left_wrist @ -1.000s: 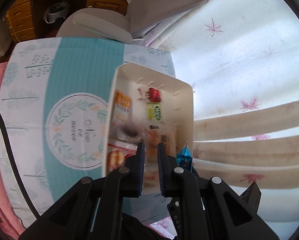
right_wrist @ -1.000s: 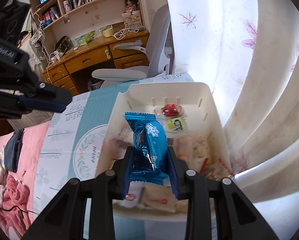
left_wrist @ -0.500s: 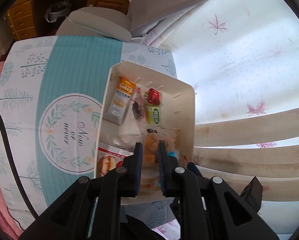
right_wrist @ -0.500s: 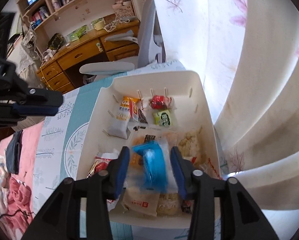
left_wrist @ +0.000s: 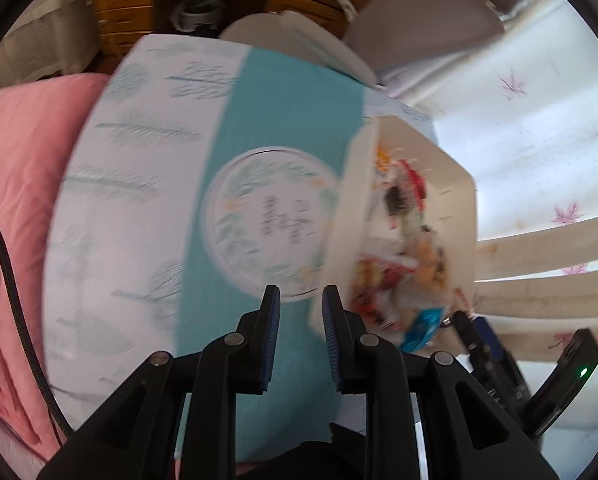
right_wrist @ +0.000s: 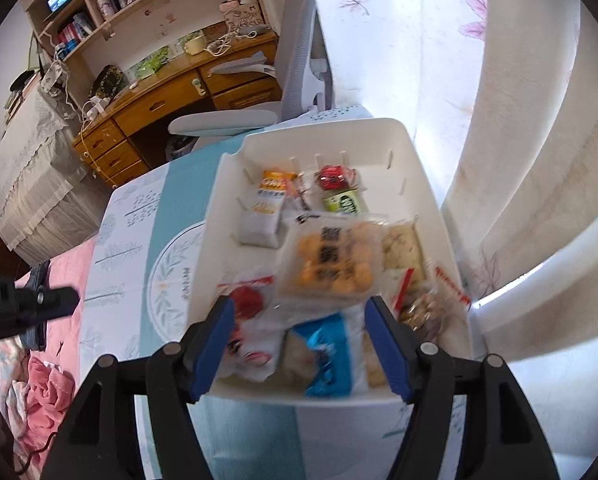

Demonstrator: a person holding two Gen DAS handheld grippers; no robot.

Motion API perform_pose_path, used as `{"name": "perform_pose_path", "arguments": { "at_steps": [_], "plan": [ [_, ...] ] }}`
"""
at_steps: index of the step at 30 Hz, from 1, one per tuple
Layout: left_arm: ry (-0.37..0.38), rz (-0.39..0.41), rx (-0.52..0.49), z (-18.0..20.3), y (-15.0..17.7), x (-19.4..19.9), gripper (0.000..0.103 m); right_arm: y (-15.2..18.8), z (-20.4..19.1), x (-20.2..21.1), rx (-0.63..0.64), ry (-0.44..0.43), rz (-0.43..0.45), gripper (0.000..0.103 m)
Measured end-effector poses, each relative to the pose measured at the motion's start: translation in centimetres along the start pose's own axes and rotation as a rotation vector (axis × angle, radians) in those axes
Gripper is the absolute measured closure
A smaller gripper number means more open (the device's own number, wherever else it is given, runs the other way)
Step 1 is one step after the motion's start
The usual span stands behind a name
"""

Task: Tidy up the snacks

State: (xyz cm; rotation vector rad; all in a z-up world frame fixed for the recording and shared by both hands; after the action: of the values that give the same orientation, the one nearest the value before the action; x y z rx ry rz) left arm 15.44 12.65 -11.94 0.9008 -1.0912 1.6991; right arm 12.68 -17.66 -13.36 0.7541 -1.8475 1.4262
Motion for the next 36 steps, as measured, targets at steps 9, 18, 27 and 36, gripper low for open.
{"name": "perform_pose_path", "arguments": {
  "at_steps": [9, 18, 27, 36],
  "plan": [
    [-0.044, 0.064, 0.090, -10.0, 6.1, 5.5, 0.076, 4.3, -5.7, 3.3, 0.026, -0.028, 0.008, 0.028],
    [-0.066, 0.063, 0.054, -12.7, 11.8, 8.4, 0.076, 9.5, -8.9, 5.8, 0.027, -0.091, -0.036, 0.026],
    [-0.017, 0.098, -0.033, -6.9, 14.1, 10.5, 0.064, 9.9, -6.8, 9.1, 0.060, -0.102, -0.097, 0.020],
    [0.021, 0.114, -0.174, 2.3, 15.0, 11.1, 0.037, 9.2, -1.6, 13.0, -0.001, -0.100, -0.159, 0.012]
  ]
}}
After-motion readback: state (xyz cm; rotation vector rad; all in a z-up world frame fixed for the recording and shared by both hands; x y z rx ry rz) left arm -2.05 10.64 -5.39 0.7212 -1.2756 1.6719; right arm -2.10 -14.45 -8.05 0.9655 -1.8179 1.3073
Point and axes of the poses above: each gripper's, at about its wrist camera, not at the fingertips, and x roughly against the way its jaws point, z to its right, y to its underside, the point moved 1 cm from there along -x, roughly the way its jaws point, and after that the axes turned 6 degrees about z, right-handed, at the moved point
